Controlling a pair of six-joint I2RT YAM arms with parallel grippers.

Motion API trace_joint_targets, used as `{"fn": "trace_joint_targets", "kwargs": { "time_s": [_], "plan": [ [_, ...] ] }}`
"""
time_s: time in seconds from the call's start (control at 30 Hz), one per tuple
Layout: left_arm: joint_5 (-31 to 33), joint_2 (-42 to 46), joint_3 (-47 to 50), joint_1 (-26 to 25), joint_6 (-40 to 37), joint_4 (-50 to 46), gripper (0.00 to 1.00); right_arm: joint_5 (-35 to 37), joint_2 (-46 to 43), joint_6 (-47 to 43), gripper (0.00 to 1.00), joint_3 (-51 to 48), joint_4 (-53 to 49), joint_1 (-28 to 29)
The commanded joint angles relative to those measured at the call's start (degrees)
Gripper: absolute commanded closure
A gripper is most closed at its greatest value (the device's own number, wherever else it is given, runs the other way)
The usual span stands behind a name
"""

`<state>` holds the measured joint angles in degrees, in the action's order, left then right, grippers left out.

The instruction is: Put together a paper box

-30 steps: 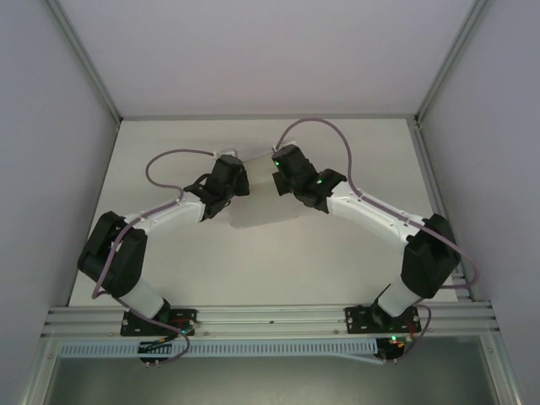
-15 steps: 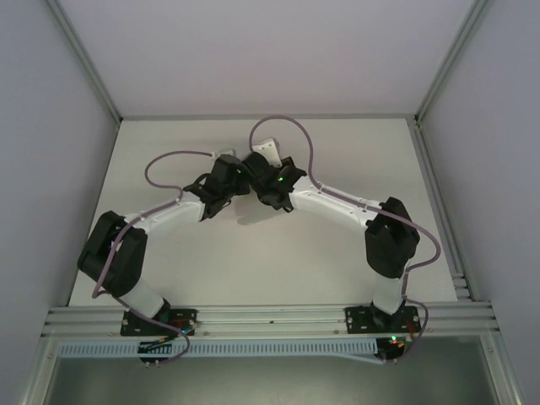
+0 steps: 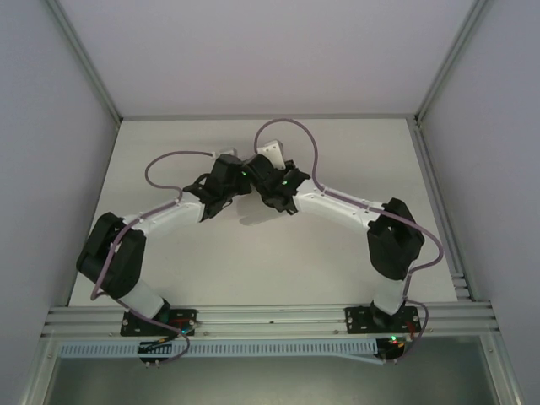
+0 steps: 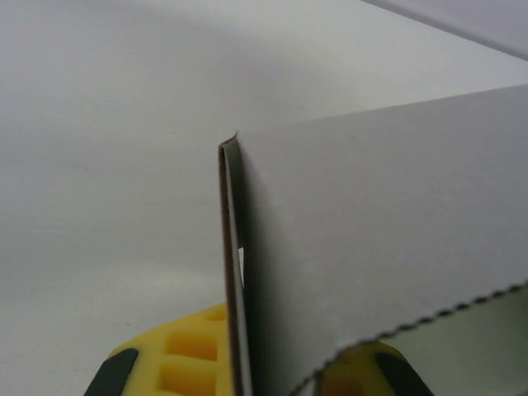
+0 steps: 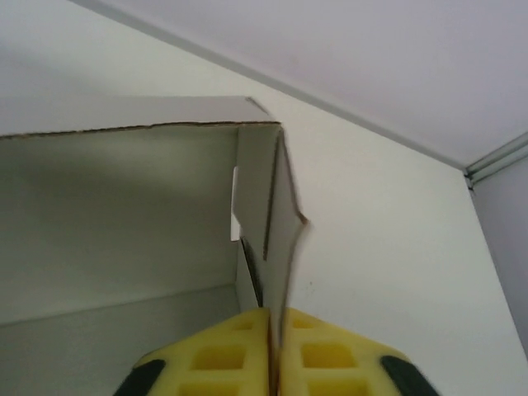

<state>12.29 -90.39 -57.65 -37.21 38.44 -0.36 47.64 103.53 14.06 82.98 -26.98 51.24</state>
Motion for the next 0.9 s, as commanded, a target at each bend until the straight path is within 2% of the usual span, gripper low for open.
{"fn": "trace_joint_targets", "kwargs": {
  "time_s": [0.0,0.1,0.17,0.3,0.43,0.53,0.67,0.73,0.8,0.87],
  "plan": [
    [-4.41,4.18,-1.03,-2.10,-2.44,3.60,1.00,-14.13,-5.07,-0.14,0.78,-6.42,7.85,-2.11],
    [-4.12,4.08,-0.03,-0.83,-2.93,3.45,1.00,-23.11,-12.44,-0.99,0.73,-12.48,13.07,-4.11],
    [-3.99,3.92,0.74,0.01,-3.10,3.44,1.00,-26.17,-17.01,-1.28,0.67,-15.15,13.94,-5.26],
    [-3.85,3.48,1.80,1.02,-4.20,3.87,1.00,-35.29,-26.44,-3.09,0.39,-19.93,15.44,-7.98],
    [-4.18,4.23,3.06,1.21,-5.24,5.76,1.00,-39.18,-34.98,-3.27,0.20,-24.16,15.72,-11.34],
    [-4.90,5.46,4.09,1.30,-6.73,7.30,1.00,-39.39,-40.34,-1.41,0.16,-26.77,14.71,-16.58],
    [-5.91,6.84,5.07,1.28,-8.15,8.55,1.00,-44.07,-45.23,2.33,0.18,-30.49,13.95,-29.85],
    [-6.32,7.19,5.32,1.35,-8.55,9.01,1.00,-51.29,-45.47,2.96,0.30,-31.96,14.46,-36.57],
    [-6.90,7.37,5.44,1.30,-8.98,9.33,1.00,-60.27,-44.46,1.12,0.31,-32.78,15.58,-40.03],
    [-7.19,7.33,5.30,1.32,-8.92,9.49,1.00,-66.34,-42.35,-0.59,0.34,-32.84,16.72,-40.36]
  ]
}}
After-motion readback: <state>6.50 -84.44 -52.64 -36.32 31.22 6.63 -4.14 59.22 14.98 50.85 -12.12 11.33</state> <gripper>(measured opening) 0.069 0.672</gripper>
